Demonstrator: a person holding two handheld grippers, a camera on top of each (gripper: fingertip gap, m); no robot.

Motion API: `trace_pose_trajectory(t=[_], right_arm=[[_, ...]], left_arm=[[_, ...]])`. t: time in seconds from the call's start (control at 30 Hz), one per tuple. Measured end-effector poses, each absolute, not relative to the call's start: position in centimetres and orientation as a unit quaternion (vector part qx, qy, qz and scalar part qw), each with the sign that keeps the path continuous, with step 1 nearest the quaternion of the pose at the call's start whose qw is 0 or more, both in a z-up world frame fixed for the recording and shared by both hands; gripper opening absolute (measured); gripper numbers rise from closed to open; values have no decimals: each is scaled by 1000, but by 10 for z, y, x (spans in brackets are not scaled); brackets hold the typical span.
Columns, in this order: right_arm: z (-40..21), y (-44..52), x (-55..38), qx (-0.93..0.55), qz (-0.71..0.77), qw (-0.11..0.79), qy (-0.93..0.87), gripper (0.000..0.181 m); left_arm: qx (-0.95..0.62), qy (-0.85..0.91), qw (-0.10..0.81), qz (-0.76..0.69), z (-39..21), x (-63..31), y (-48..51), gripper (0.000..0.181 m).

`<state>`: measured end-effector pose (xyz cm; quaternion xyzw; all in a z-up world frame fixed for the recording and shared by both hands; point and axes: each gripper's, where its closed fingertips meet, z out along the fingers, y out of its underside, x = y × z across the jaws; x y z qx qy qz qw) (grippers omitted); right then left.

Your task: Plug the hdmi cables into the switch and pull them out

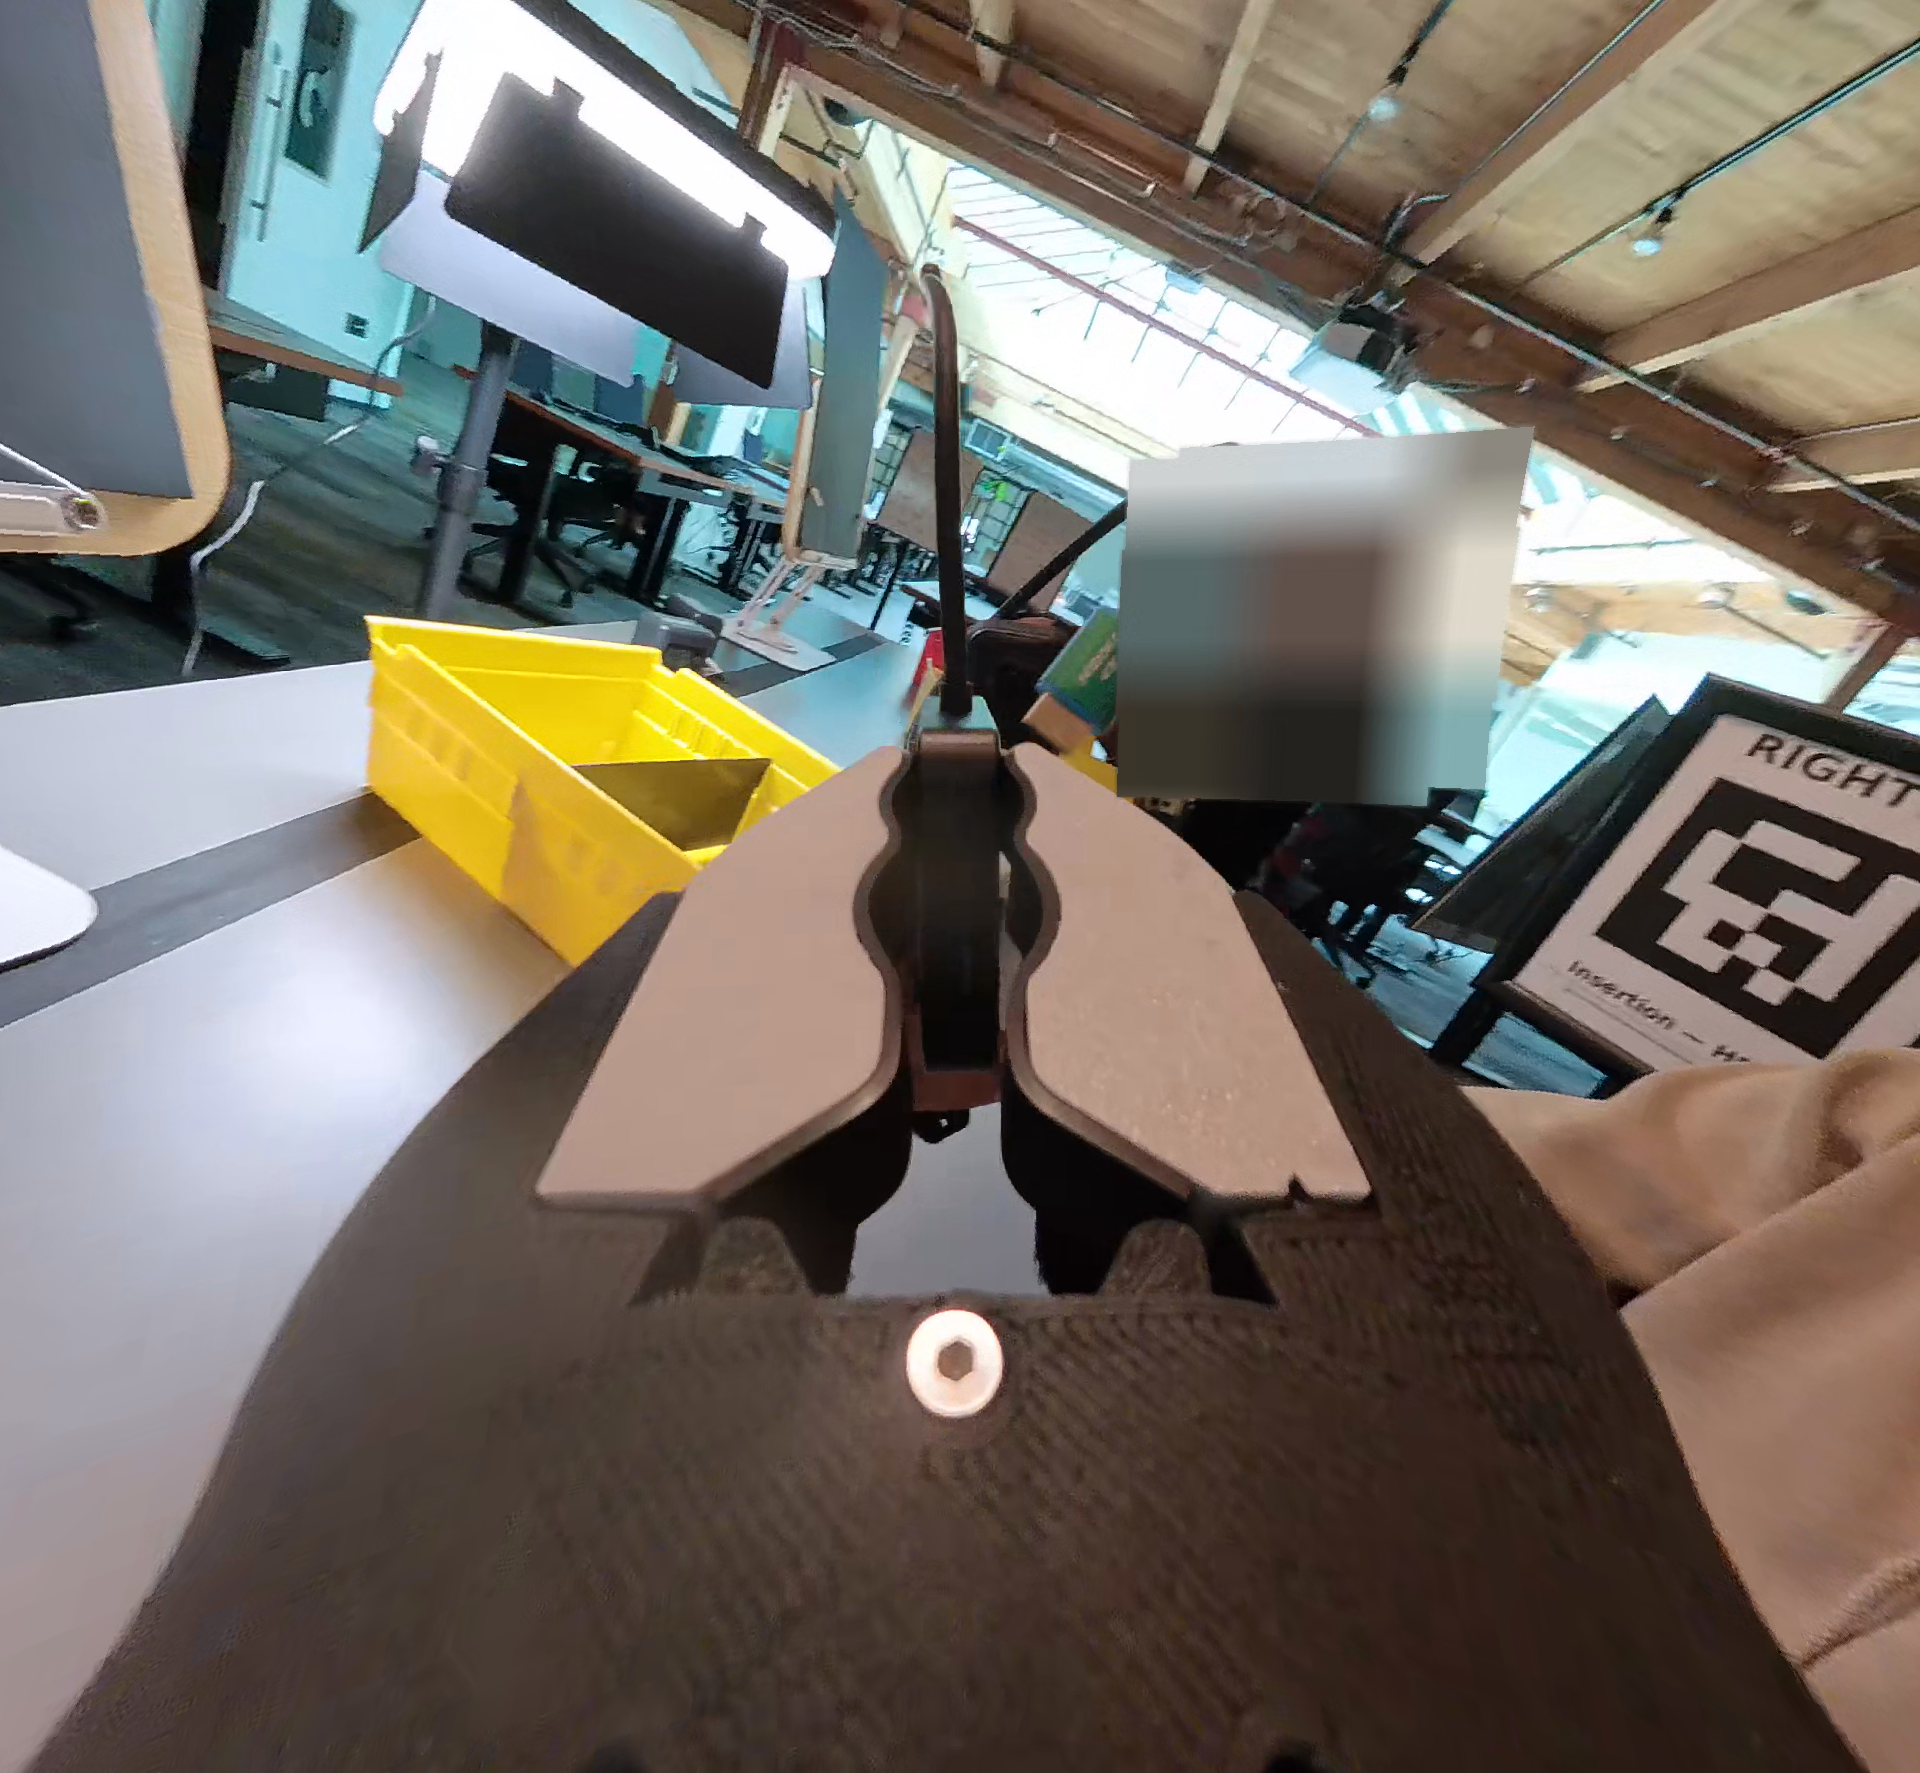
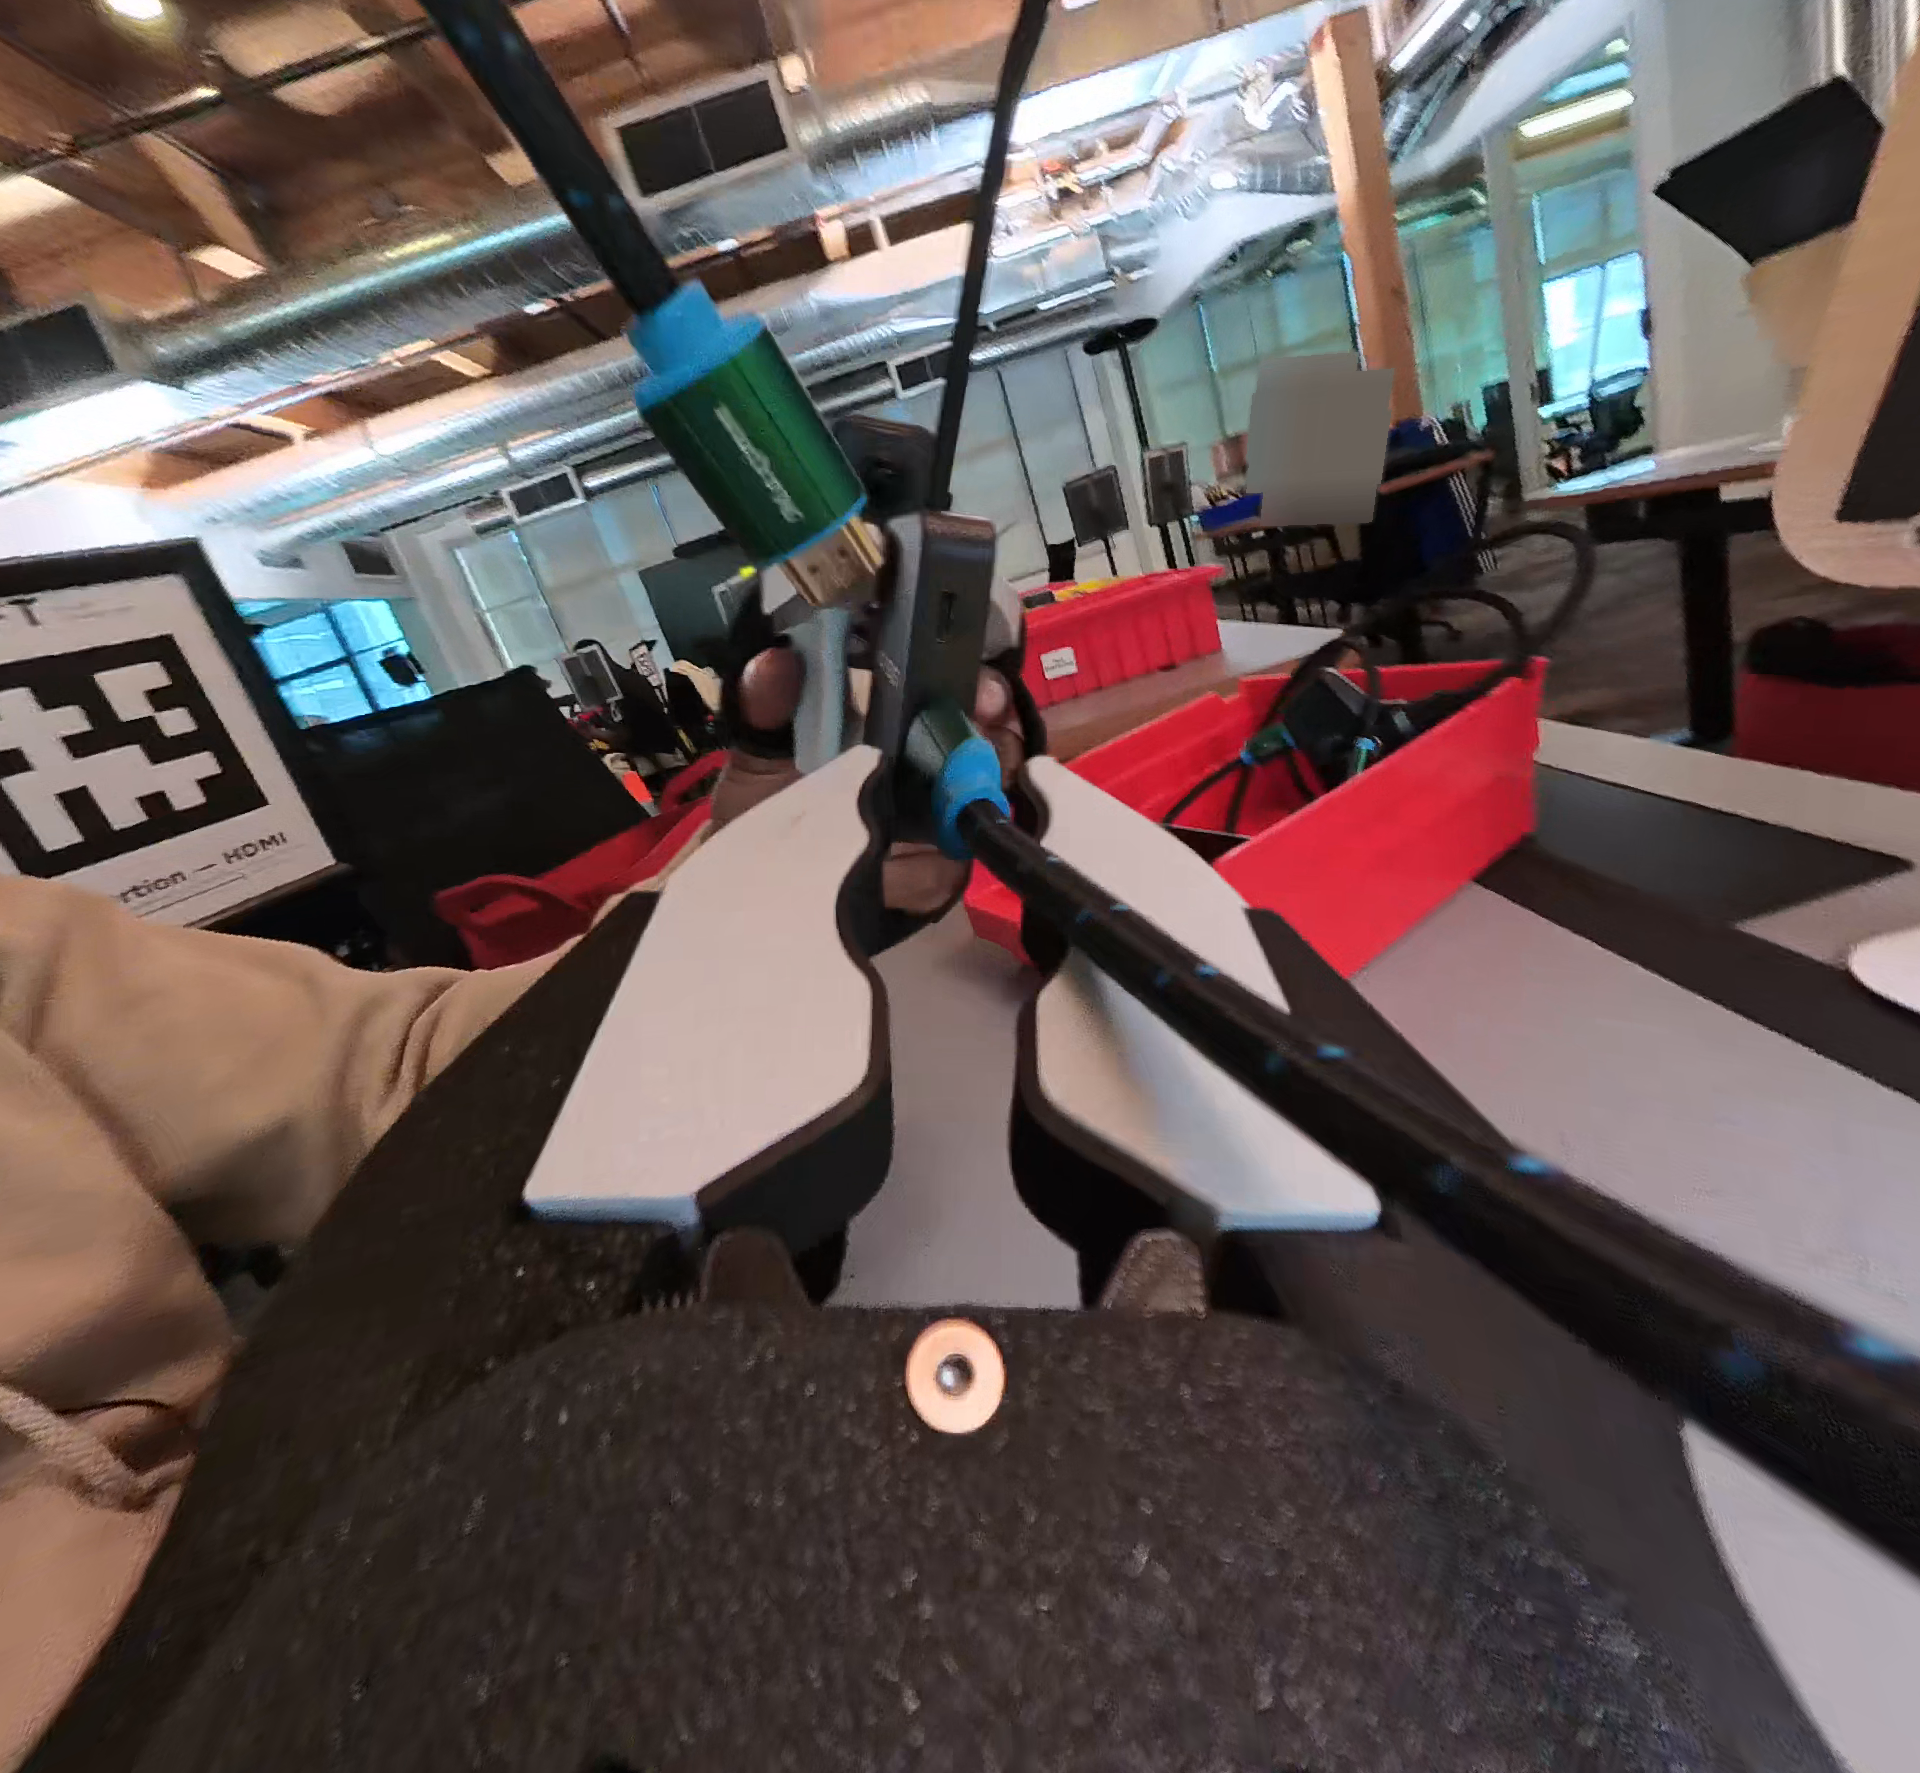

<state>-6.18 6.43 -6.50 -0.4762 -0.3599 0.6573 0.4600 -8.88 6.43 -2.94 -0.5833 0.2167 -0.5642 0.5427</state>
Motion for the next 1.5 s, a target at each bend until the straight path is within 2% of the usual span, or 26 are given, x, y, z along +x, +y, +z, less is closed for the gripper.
trace_pose_trajectory(t=[0.17, 0.4, 0.47, 0.5, 0.83, 1.07, 1.2, 1.3, 1.4, 1.5], right_arm=[[-56, 55, -57, -452, 673, 455, -369, 15], [-36, 47, -53, -426, 682, 470, -365, 13], [-43, 41, -56, -438, 654, 470, -401, 13], [-46, 38, -58, -440, 644, 468, -416, 13], [-41, 40, -60, -457, 615, 488, -418, 25], [-47, 62, -58, -502, 612, 490, -365, 23], [-67, 75, -60, -553, 590, 461, -366, 22], [-82, 87, -54, -565, 556, 474, -383, 24], [-76, 101, -35, -555, 600, 465, -340, 24], [-76, 89, -28, -531, 609, 452, -378, 28]], left_arm=[[-573, 231, 536, -576, -24, -86, 57, 15], [-576, 311, 532, -537, -25, -68, 36, 29], [-584, 320, 536, -520, -29, -62, 36, 24], [-588, 323, 540, -509, -31, -60, 37, 14], [-562, 318, 578, -499, -25, -63, 38, 14], [-578, 236, 599, -501, -25, -75, 58, 14], [-579, 181, 614, -505, -25, -97, 72, 14], [-559, 209, 621, -508, -24, -108, 70, 14], [-519, 247, 631, -521, -18, -116, 59, 14], [-509, 246, 634, -528, -15, -117, 56, 14]])
